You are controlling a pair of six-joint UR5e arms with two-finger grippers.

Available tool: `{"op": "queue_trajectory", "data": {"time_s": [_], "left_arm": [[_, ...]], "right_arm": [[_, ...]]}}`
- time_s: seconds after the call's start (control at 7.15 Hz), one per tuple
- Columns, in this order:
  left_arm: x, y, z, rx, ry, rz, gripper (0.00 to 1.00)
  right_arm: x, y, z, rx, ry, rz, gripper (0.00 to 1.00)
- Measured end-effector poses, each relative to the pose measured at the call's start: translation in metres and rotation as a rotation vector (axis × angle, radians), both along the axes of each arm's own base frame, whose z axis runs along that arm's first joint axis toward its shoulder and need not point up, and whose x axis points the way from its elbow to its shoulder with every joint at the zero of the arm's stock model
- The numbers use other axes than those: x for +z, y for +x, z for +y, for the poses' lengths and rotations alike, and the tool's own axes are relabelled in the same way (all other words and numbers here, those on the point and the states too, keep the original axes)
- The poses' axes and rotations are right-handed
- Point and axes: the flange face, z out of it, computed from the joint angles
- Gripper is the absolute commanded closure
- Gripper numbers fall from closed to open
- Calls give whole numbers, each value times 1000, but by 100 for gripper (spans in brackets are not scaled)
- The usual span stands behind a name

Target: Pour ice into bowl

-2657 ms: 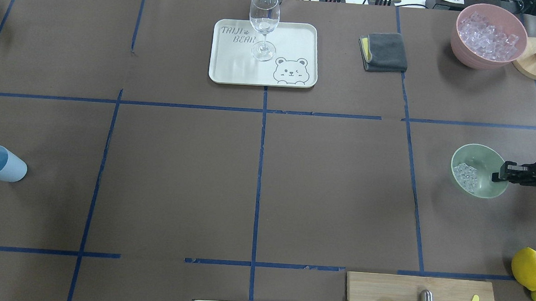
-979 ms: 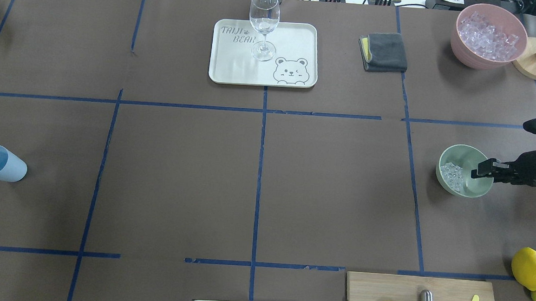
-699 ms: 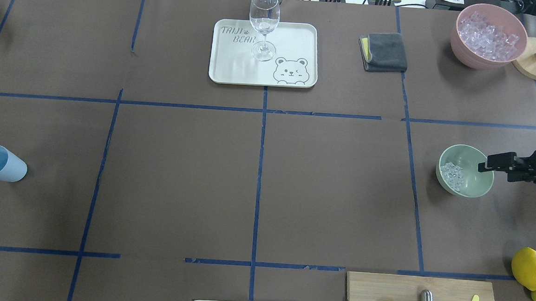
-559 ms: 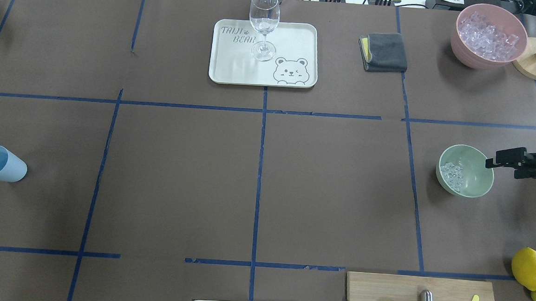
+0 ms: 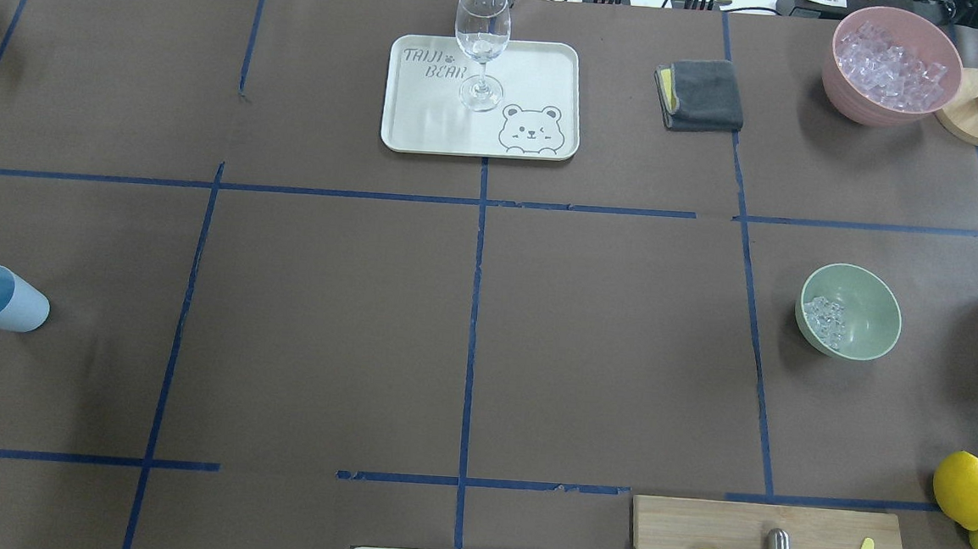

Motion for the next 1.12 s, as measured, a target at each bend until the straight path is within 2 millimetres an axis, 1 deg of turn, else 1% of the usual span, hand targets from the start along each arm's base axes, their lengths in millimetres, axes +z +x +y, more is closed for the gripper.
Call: {"op": "queue_trajectory", "data": {"time_s": [0.14, 0.28, 0.42, 0.56, 0.7, 0.84, 0.98, 1.12], "left_arm": [[6, -14, -3, 19, -13, -6, 0], [14, -38, -13, 25, -19, -46, 0], [17, -66, -30, 33, -33, -93, 0], [13, -96, -50, 51, -66, -123, 0], [4, -119, -68, 67, -119, -134, 0], [-7, -132, -88, 76, -181, -137, 0], [-13, -138, -102, 80, -236, -136, 0], [-10, -140, -98, 79, -281, -111, 0]], "right_arm": [[9, 25, -4, -18, 24, 46, 0], [18, 51, -7, -42, 47, 91, 0], [26, 76, -7, -78, 78, 135, 0], [31, 95, -7, -117, 106, 167, 0], [32, 107, -10, -150, 123, 185, 0], [30, 110, -15, -179, 129, 194, 0], [27, 108, -21, -203, 124, 199, 0], [21, 104, -30, -219, 116, 202, 0]]}}
